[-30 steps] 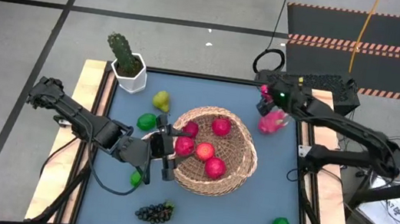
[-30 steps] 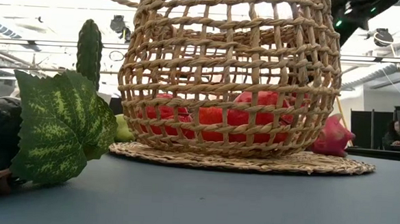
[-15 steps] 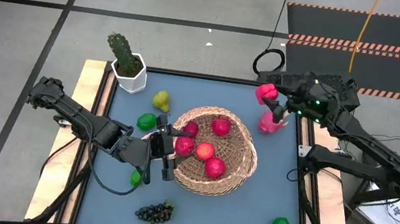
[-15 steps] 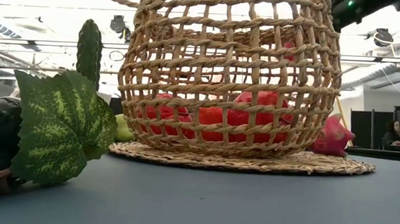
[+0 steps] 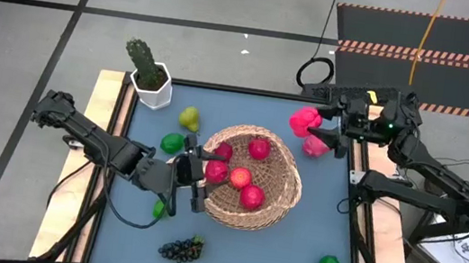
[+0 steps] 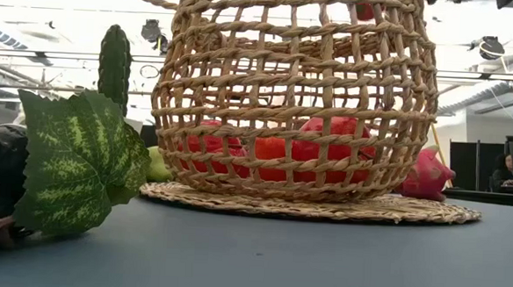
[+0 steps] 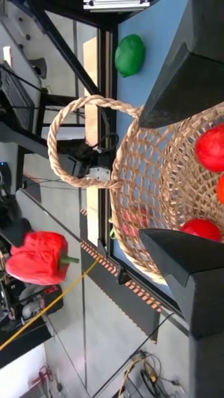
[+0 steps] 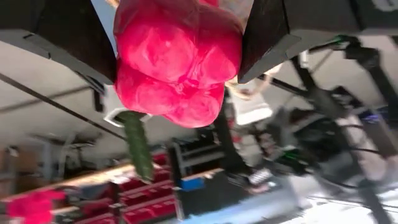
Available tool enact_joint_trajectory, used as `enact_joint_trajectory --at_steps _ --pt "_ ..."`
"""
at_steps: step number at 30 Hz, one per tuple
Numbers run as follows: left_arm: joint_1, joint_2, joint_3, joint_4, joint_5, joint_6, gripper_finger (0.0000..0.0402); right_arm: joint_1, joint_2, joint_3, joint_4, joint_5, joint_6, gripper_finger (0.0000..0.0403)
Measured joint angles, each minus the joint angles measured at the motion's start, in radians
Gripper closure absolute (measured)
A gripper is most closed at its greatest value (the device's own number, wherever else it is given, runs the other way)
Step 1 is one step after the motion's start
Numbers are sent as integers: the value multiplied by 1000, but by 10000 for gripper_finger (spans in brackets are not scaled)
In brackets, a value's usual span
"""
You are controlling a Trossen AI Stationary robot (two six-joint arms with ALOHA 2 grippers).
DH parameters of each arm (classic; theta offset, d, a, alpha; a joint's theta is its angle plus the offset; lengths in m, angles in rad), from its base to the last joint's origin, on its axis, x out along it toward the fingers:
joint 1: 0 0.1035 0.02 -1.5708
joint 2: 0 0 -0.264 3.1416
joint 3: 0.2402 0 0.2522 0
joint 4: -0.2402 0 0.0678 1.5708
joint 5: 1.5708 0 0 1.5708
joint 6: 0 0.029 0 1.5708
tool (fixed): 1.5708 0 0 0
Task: Build produce basket
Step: Put the red bell pepper into the brown basket
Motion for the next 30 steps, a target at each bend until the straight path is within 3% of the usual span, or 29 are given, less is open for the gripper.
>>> enact_joint_trajectory --at_steps 8,13,20,25,30 --pt "35 57 0 145 1 86 128 143 5 -14 125 -12 41 90" --pt "57 122 0 294 -9 244 128 242 7 -132 400 20 145 90" --pt "84 225 0 482 -47 479 128 356 22 -318 772 151 231 90" --pt "115 290 0 599 -56 593 128 416 47 -355 806 253 195 90" --pt "140 322 0 673 -56 633 128 443 89 -355 852 254 175 90"
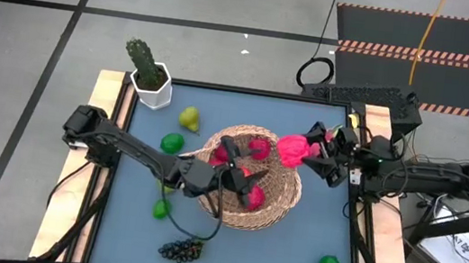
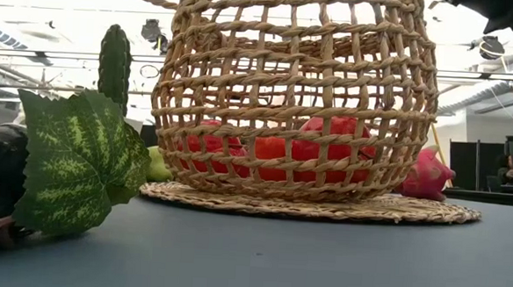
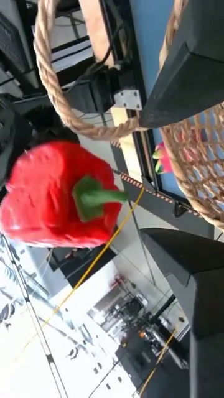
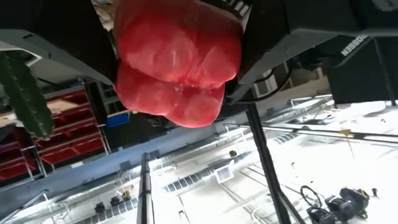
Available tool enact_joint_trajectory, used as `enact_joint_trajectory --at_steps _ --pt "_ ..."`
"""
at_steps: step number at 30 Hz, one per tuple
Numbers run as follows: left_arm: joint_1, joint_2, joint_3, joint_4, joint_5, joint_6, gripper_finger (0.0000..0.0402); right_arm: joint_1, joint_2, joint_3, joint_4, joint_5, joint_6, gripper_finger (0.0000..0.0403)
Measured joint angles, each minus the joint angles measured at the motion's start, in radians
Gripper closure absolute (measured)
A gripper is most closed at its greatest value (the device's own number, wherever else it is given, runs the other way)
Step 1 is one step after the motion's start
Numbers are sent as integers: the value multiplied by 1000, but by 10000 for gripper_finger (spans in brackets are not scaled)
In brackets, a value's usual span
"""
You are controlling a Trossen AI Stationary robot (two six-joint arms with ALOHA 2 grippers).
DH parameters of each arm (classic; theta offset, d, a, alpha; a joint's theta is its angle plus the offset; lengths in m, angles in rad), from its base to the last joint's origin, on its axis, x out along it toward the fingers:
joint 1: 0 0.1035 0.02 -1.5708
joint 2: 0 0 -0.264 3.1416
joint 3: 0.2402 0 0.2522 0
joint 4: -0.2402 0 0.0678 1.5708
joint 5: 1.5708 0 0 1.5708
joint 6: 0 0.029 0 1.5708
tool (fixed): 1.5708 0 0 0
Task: Build produce basket
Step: Put the red bell pepper into the brown basket
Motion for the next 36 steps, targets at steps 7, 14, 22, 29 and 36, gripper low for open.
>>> enact_joint_trajectory --at_steps 7,14,22,29,36 --pt "22 -2 0 7 6 -58 128 52 91 0 90 59 13 90" --pt "21 -2 0 -13 7 -58 128 74 176 0 208 81 11 90" --pt "17 -2 0 -20 4 -35 129 74 200 0 209 100 11 90" --pt "17 -2 0 -29 1 -32 158 74 203 0 207 99 4 89" --pt "16 -2 0 -31 6 -31 233 74 203 0 201 99 -5 89"
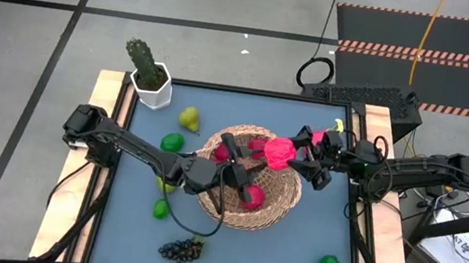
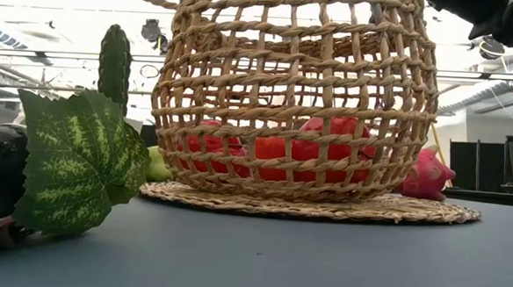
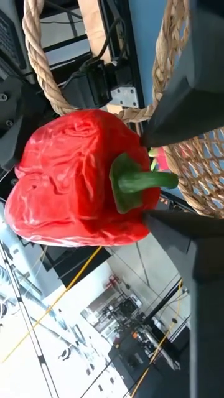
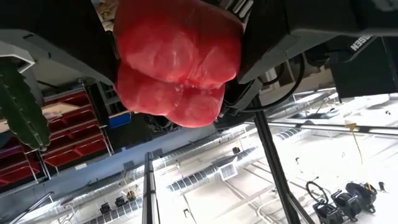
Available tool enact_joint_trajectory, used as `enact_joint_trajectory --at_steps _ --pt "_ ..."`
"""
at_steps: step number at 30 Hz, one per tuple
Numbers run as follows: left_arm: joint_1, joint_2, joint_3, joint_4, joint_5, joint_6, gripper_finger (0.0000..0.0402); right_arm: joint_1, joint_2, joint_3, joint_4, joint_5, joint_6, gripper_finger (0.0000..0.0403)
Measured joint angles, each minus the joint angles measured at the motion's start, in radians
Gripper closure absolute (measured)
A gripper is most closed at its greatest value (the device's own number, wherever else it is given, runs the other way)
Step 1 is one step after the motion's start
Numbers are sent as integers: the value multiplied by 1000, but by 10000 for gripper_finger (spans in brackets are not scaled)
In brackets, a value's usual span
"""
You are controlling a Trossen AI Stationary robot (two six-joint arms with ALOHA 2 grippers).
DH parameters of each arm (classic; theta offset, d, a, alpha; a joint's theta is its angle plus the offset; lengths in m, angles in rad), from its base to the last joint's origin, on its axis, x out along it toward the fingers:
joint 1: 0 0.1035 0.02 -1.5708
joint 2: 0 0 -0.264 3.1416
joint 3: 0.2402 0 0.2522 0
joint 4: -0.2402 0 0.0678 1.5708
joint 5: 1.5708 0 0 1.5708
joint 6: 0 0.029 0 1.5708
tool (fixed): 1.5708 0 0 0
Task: Build produce basket
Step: Put the red bell pepper into the brown basket
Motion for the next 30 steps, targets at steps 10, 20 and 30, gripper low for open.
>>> enact_joint_trajectory --at_steps 10,20,30 --pt "0 0 0 -27 -47 -12 325 -1 2 0 -3 1 -13 89" --pt "0 0 0 -34 -51 -32 384 -1 2 0 -10 1 -36 89" --pt "-3 0 0 -57 -52 -33 376 -1 -10 0 -67 -29 -42 46"
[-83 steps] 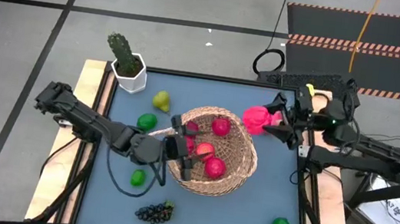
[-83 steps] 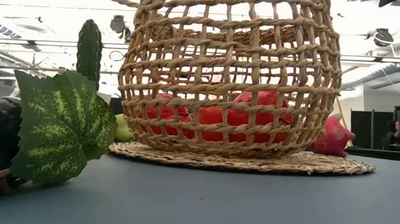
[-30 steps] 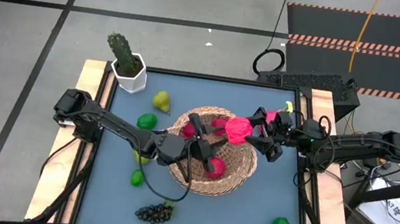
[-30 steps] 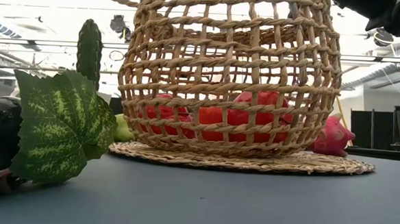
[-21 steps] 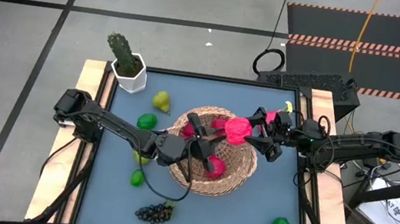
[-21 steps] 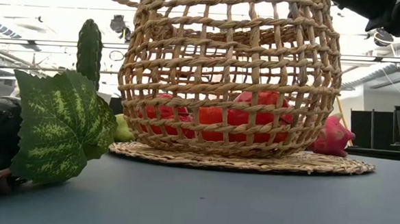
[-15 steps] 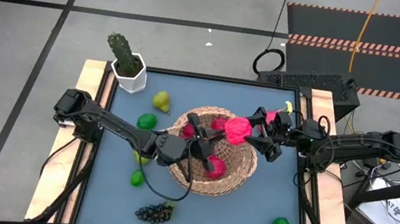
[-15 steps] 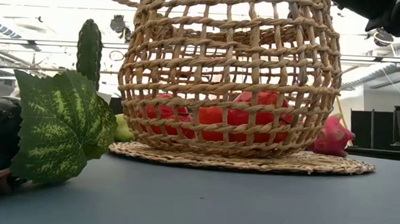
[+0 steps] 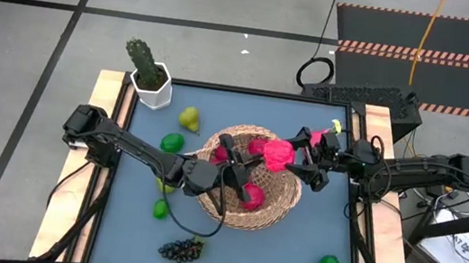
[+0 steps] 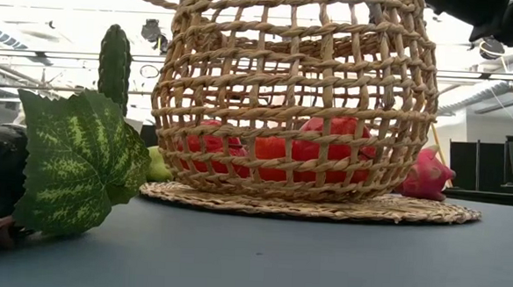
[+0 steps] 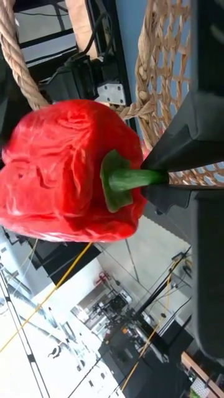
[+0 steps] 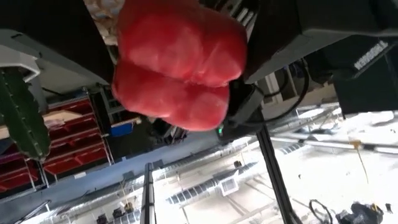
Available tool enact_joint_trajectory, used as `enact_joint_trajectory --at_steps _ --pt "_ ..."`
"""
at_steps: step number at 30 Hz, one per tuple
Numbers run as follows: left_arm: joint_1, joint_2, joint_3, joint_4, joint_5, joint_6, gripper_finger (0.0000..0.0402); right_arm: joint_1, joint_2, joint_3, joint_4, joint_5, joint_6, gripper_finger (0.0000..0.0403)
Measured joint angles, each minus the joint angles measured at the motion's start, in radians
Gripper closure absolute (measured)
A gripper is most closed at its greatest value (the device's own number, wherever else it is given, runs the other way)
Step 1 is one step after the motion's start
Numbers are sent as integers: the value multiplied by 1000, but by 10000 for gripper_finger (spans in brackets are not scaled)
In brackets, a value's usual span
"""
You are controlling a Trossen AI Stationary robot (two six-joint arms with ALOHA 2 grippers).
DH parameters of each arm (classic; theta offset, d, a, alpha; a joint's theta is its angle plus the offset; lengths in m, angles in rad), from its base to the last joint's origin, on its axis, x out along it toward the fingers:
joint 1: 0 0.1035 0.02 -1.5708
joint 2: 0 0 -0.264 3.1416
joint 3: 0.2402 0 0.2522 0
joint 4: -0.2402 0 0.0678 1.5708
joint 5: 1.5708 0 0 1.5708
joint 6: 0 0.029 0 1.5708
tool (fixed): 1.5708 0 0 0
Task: Build produce basket
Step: Put the red bell pepper into the brown basket
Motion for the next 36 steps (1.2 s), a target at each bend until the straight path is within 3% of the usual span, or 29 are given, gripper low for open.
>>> enact_joint_trajectory --at_steps 7,19,36 --pt "-11 -1 0 -18 10 12 372 0 -35 0 -65 -25 -20 15" --pt "-32 -10 0 -15 10 53 384 0 -162 0 -201 -35 -21 14" --pt "-75 -70 1 -74 -20 47 370 0 -192 0 -213 -138 -21 14"
